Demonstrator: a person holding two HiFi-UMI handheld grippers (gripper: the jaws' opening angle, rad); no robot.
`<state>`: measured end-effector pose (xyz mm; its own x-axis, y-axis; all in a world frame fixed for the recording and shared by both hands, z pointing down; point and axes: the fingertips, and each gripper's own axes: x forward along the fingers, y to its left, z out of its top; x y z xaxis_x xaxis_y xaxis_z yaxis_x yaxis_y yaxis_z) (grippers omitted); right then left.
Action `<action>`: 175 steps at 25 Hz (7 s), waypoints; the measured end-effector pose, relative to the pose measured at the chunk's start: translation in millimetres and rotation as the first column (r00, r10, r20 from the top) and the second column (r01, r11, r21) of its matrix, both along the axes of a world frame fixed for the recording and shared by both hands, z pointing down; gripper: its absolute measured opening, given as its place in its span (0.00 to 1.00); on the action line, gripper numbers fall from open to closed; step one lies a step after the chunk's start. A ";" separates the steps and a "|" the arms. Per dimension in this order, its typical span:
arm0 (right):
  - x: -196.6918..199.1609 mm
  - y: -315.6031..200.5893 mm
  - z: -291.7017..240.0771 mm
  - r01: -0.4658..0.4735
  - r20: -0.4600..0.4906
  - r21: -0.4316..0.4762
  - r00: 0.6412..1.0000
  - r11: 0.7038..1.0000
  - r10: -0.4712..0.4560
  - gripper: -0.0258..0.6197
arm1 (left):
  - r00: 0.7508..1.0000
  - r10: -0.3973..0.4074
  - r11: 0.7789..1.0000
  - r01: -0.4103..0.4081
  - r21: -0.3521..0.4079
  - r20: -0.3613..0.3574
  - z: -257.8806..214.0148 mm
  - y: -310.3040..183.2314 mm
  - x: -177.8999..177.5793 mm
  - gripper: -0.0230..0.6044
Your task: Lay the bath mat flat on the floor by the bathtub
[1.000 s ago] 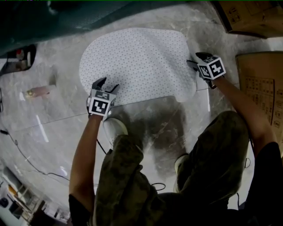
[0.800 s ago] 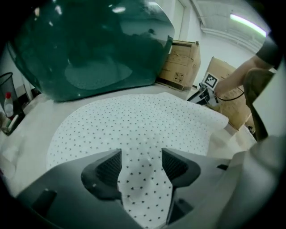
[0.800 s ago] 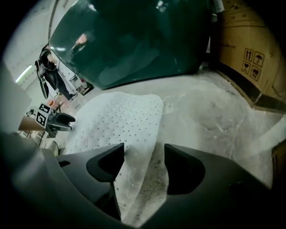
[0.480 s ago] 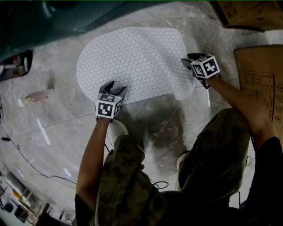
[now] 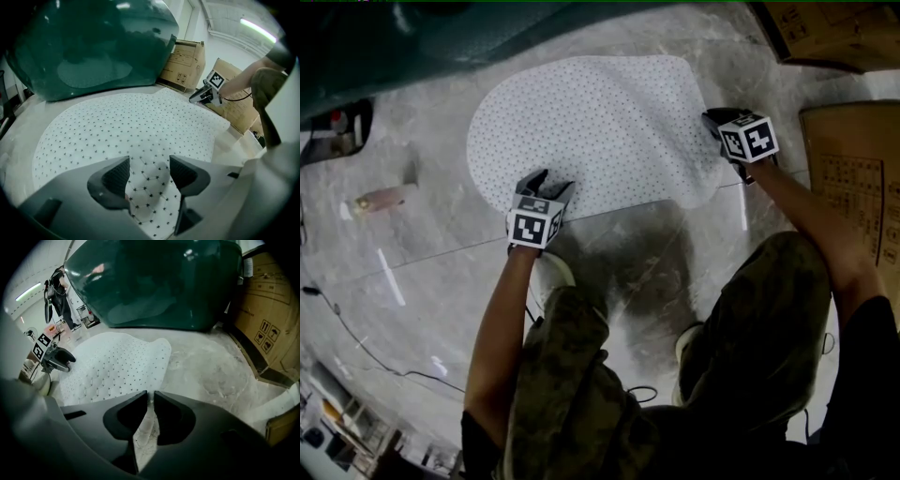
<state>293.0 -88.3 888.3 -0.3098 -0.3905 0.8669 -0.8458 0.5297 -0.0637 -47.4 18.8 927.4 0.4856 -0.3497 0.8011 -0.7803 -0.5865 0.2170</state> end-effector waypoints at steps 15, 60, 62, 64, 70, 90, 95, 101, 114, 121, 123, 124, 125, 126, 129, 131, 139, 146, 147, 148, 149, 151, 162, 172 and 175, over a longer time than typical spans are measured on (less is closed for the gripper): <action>14.4 -42.7 -17.8 -0.012 -0.109 0.169 0.994 0.986 0.031 0.15 | 1.000 0.003 1.000 -0.003 0.001 -0.014 -0.5 -1.7 1.1 0.47; -130.0 77.0 -22.1 0.584 0.207 0.084 0.783 0.808 -0.587 0.29 | 1.000 -0.025 0.999 0.025 0.032 -0.007 -0.1 2.2 -1.1 0.47; -147.8 89.5 -39.2 0.601 0.360 0.114 0.718 0.791 -0.596 0.29 | 1.000 -0.023 0.999 0.023 0.036 -0.010 -0.8 1.6 -0.8 0.47; -161.1 100.1 -48.9 0.620 0.452 0.118 0.662 0.775 -0.598 0.29 | 1.000 -0.019 0.999 0.020 0.033 -0.013 -0.9 1.1 -1.3 0.47; -144.2 56.4 -36.9 0.521 0.154 0.194 0.821 0.831 -0.550 0.29 | 0.999 -0.026 1.000 0.026 0.016 -0.019 -0.6 1.1 -2.0 0.47; -88.2 53.3 8.0 0.500 -0.145 0.044 0.860 0.865 -0.490 0.09 | 1.000 -0.021 0.999 0.021 0.031 -0.008 0.3 0.2 -2.3 0.47; -78.9 52.8 13.8 0.487 -0.157 0.023 0.864 0.873 -0.478 0.09 | 1.000 -0.025 0.999 0.026 0.040 -0.010 1.0 -0.3 -0.2 0.47; -82.5 39.7 1.7 0.439 -0.150 0.075 0.893 0.895 -0.425 0.09 | 0.999 -0.028 0.999 0.029 0.029 -0.032 -1.3 1.4 -6.6 0.47; -51.9 17.9 -34.1 0.321 -0.128 0.164 0.944 0.933 -0.303 0.09 | 0.998 -0.015 1.000 0.016 0.022 -0.056 -2.9 -0.4 -3.4 0.47; -28.0 7.5 -36.3 0.269 -0.156 0.198 0.958 0.942 -0.241 0.09 | 0.995 -0.044 0.998 0.048 0.040 -0.086 -8.1 -11.1 2.4 0.47; -21.3 1.7 -38.1 0.261 -0.167 0.210 0.959 0.942 -0.228 0.09 | 0.992 -0.062 0.997 0.066 0.033 -0.112 -10.3 -14.4 6.6 0.47; -17.2 -2.5 -39.6 0.252 -0.171 0.219 0.961 0.943 -0.217 0.09 | 0.990 -0.068 0.997 0.072 0.031 -0.122 -11.5 -15.5 8.7 0.47; -12.2 -7.1 -41.1 0.236 -0.173 0.229 0.965 0.944 -0.199 0.09 | 0.989 -0.070 0.997 0.074 0.030 -0.127 -12.5 -16.0 11.0 0.47; -6.6 -11.3 -42.1 0.215 -0.171 0.237 0.969 0.947 -0.178 0.09 | 0.989 -0.067 0.997 0.071 0.031 -0.129 -13.1 -15.8 13.2 0.47; 6.5 -17.3 -39.6 0.168 -0.164 0.248 0.978 0.954 -0.130 0.09 | 0.991 -0.049 0.998 0.053 0.028 -0.121 -12.0 -11.5 18.0 0.47; 12.5 -18.9 -35.0 0.159 -0.172 0.246 0.978 0.956 -0.119 0.09 | 0.992 -0.035 0.999 0.038 0.020 -0.125 -9.5 -8.5 19.5 0.47; 34.8 -31.4 -21.9 0.117 -0.225 0.240 0.972 0.964 -0.062 0.09 | 0.987 -0.046 0.999 0.047 0.000 -0.156 -8.5 -9.2 20.5 0.47; 40.3 -34.6 -10.0 0.150 -0.295 0.226 0.952 0.963 -0.079 0.09 | 0.986 -0.038 0.999 0.039 0.003 -0.161 -8.0 -8.8 19.0 0.47; 41.0 -35.4 -8.5 0.147 -0.296 0.222 0.952 0.964 -0.077 0.09 | 0.986 -0.037 0.999 0.037 0.001 -0.162 -7.9 -9.0 19.2 0.47; 42.0 -36.6 -7.3 0.142 -0.296 0.218 0.952 0.966 -0.073 0.09 | 0.986 -0.037 0.999 0.037 -0.002 -0.162 -7.5 -9.1 19.1 0.47; 43.2 -38.2 -6.6 0.135 -0.297 0.215 0.953 0.967 -0.067 0.09 | 0.986 -0.036 0.999 0.036 -0.004 -0.162 -7.0 -9.3 18.9 0.47; 45.3 -41.8 -5.1 0.119 -0.303 0.209 0.952 0.971 -0.052 0.09 | 0.986 -0.034 0.999 0.034 -0.004 -0.160 -7.5 -9.8 18.7 0.47; 43.8 -44.8 10.2 0.124 -0.322 0.187 0.945 0.975 -0.059 0.09 | 0.994 -0.093 0.991 0.097 0.095 -0.051 -18.7 -31.5 -36.8 0.47; 49.6 -44.9 9.1 0.095 -0.326 0.190 0.945 0.977 -0.029 0.09 | 0.851 -0.515 0.857 0.509 0.079 0.102 2.5 -44.3 -191.9 0.47; 55.8 -51.6 5.1 0.070 -0.326 0.210 0.946 0.975 0.003 0.09 | 0.827 -0.556 0.831 0.555 0.034 0.089 9.6 -38.5 -200.5 0.47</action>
<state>348.8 -139.9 893.4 -0.0444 -0.5734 0.8181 -0.7831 0.5285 0.3279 -247.8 -19.6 937.0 0.1329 -0.5433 0.8289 -0.9907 -0.0491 0.1266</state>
